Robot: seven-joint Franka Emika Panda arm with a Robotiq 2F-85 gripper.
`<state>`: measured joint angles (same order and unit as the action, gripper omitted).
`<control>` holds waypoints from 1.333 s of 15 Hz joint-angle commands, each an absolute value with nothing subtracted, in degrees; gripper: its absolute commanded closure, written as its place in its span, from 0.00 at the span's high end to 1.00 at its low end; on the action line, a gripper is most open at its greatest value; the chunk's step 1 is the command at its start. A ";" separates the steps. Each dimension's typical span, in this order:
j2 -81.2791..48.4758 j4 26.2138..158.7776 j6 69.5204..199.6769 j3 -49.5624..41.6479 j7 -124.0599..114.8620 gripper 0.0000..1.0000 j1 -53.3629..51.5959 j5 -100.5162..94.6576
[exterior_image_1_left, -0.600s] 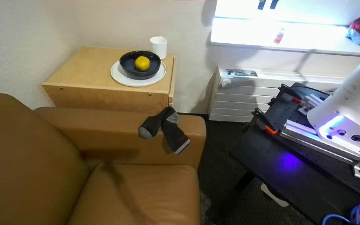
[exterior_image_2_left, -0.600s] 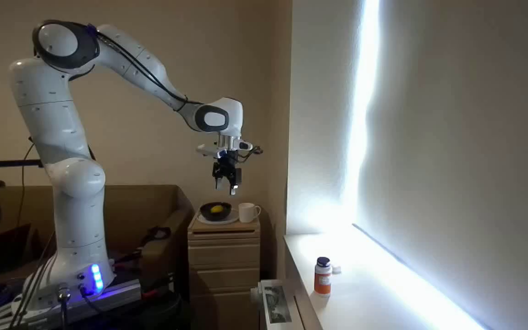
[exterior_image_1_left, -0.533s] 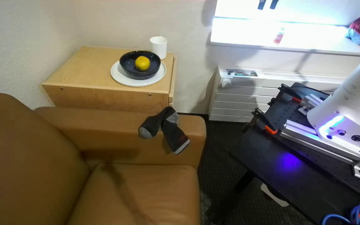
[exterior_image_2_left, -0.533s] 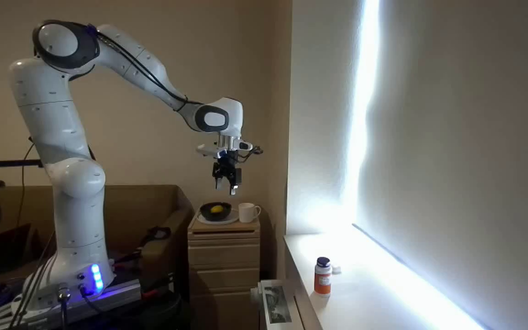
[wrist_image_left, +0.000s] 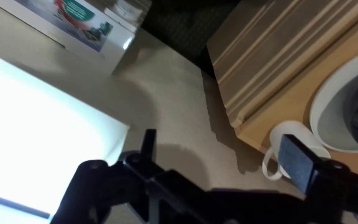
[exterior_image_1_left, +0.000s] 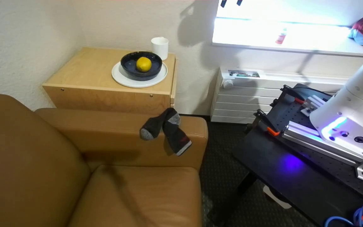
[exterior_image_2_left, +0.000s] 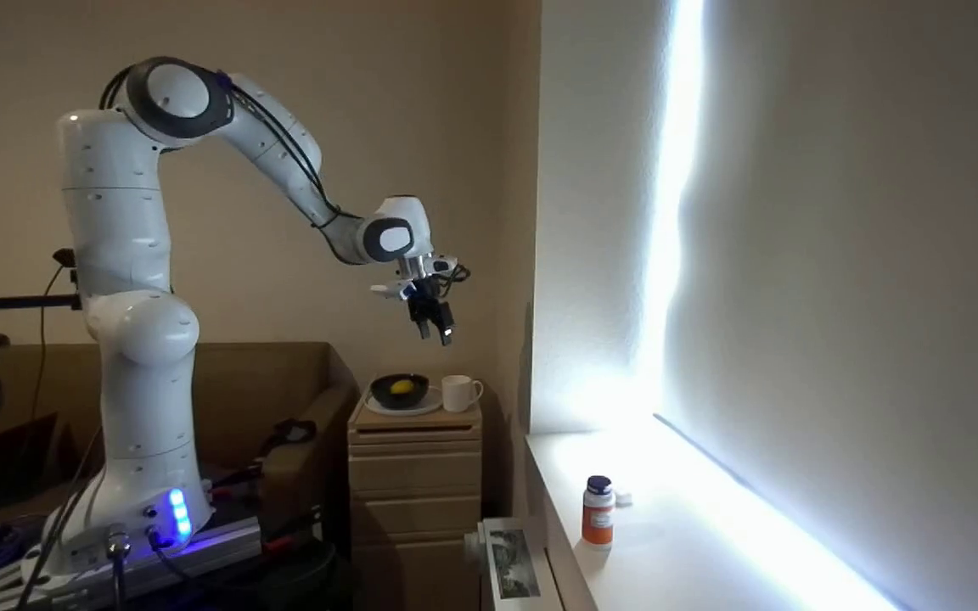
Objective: Move the cup from the side table to the white table.
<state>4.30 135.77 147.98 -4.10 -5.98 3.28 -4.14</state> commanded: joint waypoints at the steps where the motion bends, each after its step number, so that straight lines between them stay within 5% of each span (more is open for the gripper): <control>1: -6.68 125.99 151.44 0.07 -20.32 1.00 0.93 -8.67; 20: -26.07 106.06 147.50 -0.79 -41.69 1.00 -7.54 9.21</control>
<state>-26.14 106.10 147.67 -0.33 -42.08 -7.18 8.82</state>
